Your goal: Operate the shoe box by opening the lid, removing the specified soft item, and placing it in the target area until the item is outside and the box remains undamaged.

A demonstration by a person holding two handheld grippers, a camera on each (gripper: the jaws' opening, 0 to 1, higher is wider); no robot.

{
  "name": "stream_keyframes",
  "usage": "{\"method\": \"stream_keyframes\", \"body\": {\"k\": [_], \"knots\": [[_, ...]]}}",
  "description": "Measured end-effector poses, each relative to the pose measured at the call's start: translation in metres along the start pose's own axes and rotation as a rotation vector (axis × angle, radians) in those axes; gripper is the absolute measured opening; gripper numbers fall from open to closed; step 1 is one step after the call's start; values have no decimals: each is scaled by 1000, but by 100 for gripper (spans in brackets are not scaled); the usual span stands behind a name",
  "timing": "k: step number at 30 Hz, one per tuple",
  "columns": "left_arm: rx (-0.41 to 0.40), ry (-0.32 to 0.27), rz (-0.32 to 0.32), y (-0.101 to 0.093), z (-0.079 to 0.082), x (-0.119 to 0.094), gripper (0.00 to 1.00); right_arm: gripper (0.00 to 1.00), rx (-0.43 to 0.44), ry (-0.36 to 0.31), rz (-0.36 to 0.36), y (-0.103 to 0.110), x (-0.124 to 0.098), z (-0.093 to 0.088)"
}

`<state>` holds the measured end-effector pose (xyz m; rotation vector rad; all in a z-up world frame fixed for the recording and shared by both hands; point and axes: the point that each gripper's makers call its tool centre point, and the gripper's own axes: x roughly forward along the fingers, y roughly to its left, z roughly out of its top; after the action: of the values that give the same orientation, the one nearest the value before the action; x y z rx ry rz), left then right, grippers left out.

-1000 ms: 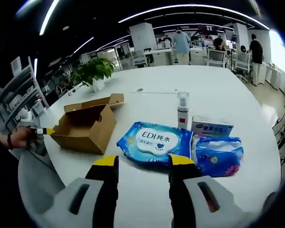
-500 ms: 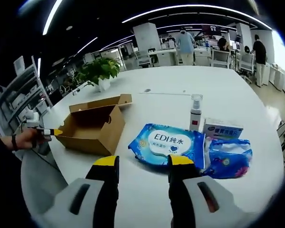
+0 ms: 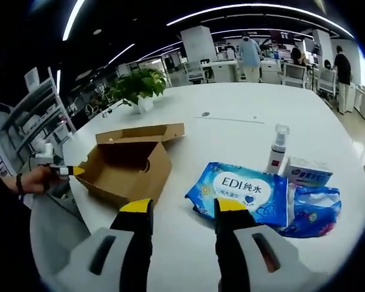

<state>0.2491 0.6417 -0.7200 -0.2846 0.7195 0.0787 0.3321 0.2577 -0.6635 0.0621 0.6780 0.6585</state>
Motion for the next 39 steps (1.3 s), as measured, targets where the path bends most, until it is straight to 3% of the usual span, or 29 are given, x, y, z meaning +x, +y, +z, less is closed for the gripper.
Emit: {"method": "stream_keyframes", "body": {"k": [11,22,28,39], "knots": [[18,11,9,4,-3,-3,9,38,-41,13,53,26,43,31],[18,3,10,6,-2,-1,8,37,-16,30,33,25,90,70],[-42,-8,-4,10,0,2,8,37,28,40,29,25,127,90],[-15,-24,-16,9,2,4,8,37,18,120,49,27,180,85]]}}
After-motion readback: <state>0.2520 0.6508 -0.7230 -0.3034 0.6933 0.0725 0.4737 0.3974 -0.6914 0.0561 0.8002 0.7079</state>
